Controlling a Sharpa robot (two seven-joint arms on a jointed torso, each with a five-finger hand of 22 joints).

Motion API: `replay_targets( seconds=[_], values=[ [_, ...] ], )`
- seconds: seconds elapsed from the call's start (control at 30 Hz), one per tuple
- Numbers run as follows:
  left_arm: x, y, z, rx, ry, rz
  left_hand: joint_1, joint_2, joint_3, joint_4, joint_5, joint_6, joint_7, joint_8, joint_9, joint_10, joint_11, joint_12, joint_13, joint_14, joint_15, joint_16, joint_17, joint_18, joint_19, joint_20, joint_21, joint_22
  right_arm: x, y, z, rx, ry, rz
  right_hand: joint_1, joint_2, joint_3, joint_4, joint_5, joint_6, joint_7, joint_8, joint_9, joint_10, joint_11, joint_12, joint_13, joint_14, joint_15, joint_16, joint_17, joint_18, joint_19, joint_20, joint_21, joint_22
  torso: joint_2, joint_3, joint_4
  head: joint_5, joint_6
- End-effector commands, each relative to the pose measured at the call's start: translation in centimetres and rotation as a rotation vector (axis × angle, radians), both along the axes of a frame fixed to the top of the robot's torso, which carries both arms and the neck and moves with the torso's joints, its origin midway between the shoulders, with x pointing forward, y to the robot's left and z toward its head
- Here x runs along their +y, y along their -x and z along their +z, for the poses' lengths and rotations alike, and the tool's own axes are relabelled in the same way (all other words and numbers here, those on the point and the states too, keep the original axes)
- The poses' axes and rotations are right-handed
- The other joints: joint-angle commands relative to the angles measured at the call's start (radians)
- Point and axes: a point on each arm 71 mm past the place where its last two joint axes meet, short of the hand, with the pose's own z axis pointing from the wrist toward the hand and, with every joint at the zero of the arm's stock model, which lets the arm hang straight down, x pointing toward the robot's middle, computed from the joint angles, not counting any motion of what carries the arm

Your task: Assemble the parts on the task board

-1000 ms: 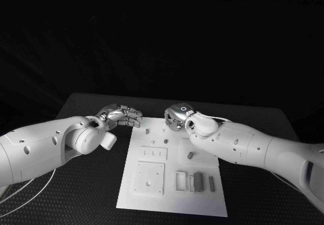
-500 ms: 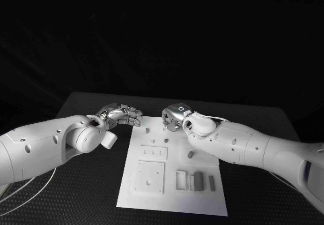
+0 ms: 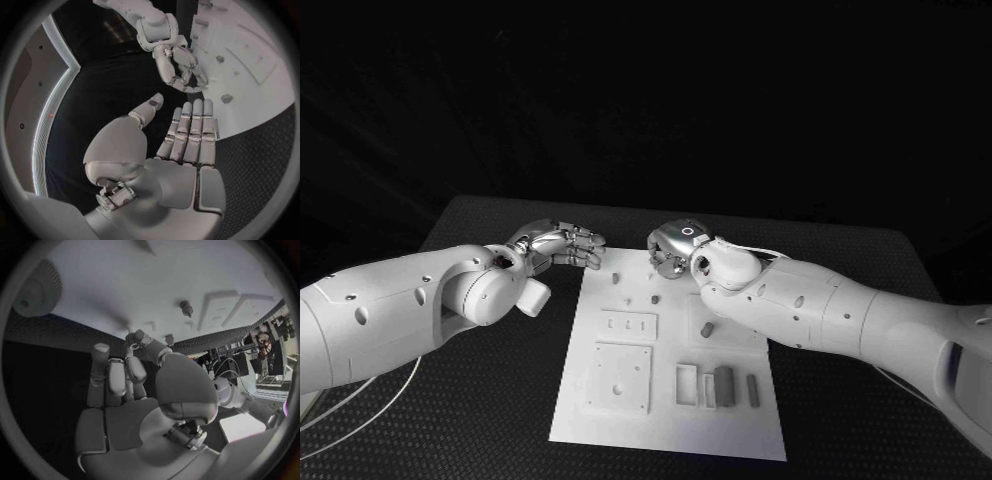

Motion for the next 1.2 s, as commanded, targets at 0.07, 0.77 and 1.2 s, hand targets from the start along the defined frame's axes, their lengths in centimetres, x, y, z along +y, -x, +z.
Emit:
replay_targets(
  seconds=[0.07, 0.77, 1.2],
  values=[
    [-0.34, 0.04, 0.09, -0.003, 0.006, -0.020, -0.008, 0.000, 0.001, 0.003, -0.001, 0.001, 0.013, -0.003, -0.001, 0.003, 0.005, -0.007, -0.002, 0.000, 0.004, -0.005, 0.001, 0.009, 0.002, -0.006, -0.004, -0.001, -0.14, 0.01, -0.30, 0.002, 0.018, -0.026, 0.006, 0.006, 0.005, 0.000, 0.003, 0.034, -0.011, 0.002, 0.015, 0.002, -0.001, -0.004, -0.001, 0.001, -0.006, -0.004, -0.002, 0.015, 0.002, -0.007, 0.005, 0.018, 0.000, -0.0005, -0.0007, -0.002, 0.000],
    [-0.43, 0.03, 0.07, -0.002, 0.006, -0.023, -0.008, 0.000, 0.001, 0.003, -0.002, 0.001, 0.013, -0.004, -0.001, 0.003, 0.005, -0.008, -0.002, 0.000, 0.004, -0.006, 0.002, 0.009, 0.002, -0.006, -0.005, -0.001, 0.20, 0.05, -0.41, 0.014, 0.002, -0.045, 0.005, 0.005, 0.006, 0.000, 0.003, 0.034, -0.011, 0.002, 0.016, 0.001, -0.001, -0.006, -0.004, 0.000, -0.006, -0.005, -0.004, 0.015, 0.001, -0.007, 0.005, 0.018, 0.000, -0.0019, 0.0011, -0.002, 0.001],
    [-0.30, -0.04, 0.01, 0.003, -0.001, -0.013, -0.008, 0.001, 0.001, 0.003, -0.001, 0.001, 0.013, -0.004, -0.002, 0.003, 0.005, -0.008, -0.002, 0.001, 0.004, -0.007, 0.003, 0.009, 0.002, -0.006, -0.005, -0.001, -0.36, -0.23, -0.30, 0.016, -0.053, -0.073, -0.028, -0.072, 0.022, 0.019, 0.003, -0.081, 0.028, -0.072, -0.015, -0.062, 0.035, -0.080, -0.093, -0.087, 0.026, -0.060, -0.109, 0.015, -0.017, 0.009, -0.014, 0.010, 0.001, -0.0011, -0.0015, -0.001, 0.004]
  ],
)
